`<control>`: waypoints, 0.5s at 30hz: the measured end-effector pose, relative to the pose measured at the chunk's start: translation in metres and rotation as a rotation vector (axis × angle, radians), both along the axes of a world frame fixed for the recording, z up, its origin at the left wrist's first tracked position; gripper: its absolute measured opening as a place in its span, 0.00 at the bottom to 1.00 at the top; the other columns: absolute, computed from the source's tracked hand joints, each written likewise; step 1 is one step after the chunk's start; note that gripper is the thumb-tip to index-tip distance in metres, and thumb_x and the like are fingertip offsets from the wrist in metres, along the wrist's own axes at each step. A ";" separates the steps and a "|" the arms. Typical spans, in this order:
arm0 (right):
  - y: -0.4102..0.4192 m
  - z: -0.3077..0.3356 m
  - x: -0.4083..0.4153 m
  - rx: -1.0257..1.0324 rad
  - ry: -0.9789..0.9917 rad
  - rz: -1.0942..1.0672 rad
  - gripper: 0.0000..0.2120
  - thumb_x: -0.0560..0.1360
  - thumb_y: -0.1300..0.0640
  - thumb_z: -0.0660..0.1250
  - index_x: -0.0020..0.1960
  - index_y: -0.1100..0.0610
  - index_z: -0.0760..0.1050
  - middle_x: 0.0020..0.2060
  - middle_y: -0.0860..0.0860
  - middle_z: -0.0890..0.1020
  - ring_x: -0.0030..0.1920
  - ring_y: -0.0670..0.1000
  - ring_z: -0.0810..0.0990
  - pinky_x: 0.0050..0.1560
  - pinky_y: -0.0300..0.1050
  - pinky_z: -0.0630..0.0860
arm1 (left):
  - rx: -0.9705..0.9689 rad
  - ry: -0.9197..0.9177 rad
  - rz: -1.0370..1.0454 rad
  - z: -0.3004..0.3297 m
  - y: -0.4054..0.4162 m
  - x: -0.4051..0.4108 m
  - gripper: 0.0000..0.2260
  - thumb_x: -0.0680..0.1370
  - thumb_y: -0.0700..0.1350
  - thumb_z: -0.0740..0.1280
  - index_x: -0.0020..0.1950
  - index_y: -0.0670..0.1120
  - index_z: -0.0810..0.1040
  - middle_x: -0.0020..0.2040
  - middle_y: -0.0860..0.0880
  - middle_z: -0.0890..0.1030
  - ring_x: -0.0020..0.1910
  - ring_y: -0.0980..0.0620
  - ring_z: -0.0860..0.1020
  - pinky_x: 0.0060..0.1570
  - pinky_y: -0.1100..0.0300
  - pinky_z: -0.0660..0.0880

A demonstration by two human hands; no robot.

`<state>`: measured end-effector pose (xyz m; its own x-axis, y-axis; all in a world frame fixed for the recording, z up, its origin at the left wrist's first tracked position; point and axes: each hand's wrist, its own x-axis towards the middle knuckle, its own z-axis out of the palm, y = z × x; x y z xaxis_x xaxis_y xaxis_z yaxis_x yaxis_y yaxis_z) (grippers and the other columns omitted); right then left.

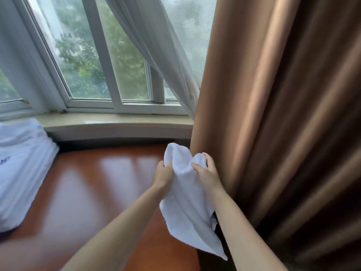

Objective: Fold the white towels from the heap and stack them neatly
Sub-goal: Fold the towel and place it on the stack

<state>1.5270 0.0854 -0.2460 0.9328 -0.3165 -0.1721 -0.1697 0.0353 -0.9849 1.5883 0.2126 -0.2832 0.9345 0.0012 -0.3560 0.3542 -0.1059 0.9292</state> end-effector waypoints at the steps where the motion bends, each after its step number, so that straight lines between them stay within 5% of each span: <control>1: 0.001 -0.004 0.006 0.006 0.005 0.042 0.19 0.79 0.60 0.64 0.68 0.53 0.67 0.50 0.44 0.77 0.51 0.43 0.76 0.55 0.38 0.74 | -0.014 0.016 0.012 -0.004 0.002 0.001 0.19 0.71 0.59 0.66 0.53 0.47 0.77 0.50 0.47 0.82 0.51 0.46 0.81 0.56 0.46 0.77; 4: 0.010 -0.010 0.027 -0.032 0.066 0.173 0.22 0.81 0.62 0.60 0.74 0.56 0.62 0.58 0.49 0.74 0.52 0.44 0.73 0.50 0.33 0.70 | -0.089 0.060 0.064 -0.018 0.013 0.007 0.15 0.72 0.57 0.68 0.51 0.49 0.79 0.48 0.47 0.84 0.49 0.46 0.82 0.53 0.48 0.79; 7: 0.025 -0.015 0.054 -0.067 0.106 0.281 0.18 0.82 0.62 0.58 0.71 0.53 0.63 0.54 0.47 0.74 0.47 0.41 0.73 0.41 0.24 0.70 | -0.132 0.089 0.144 -0.029 0.027 0.028 0.11 0.75 0.54 0.68 0.50 0.47 0.80 0.45 0.48 0.85 0.44 0.50 0.82 0.39 0.58 0.78; 11: 0.046 -0.014 0.101 -0.176 0.107 0.355 0.25 0.80 0.61 0.62 0.75 0.52 0.60 0.54 0.45 0.73 0.50 0.42 0.72 0.54 0.39 0.68 | -0.191 0.156 0.210 -0.028 0.047 0.068 0.08 0.76 0.51 0.69 0.45 0.46 0.80 0.38 0.50 0.83 0.37 0.53 0.81 0.28 0.65 0.73; 15: 0.067 -0.003 0.160 -0.065 0.170 0.384 0.14 0.77 0.60 0.63 0.60 0.50 0.79 0.45 0.55 0.80 0.42 0.43 0.77 0.44 0.38 0.73 | -0.174 0.197 0.253 -0.021 0.080 0.107 0.11 0.82 0.40 0.60 0.40 0.46 0.74 0.36 0.48 0.79 0.41 0.49 0.77 0.29 0.65 0.75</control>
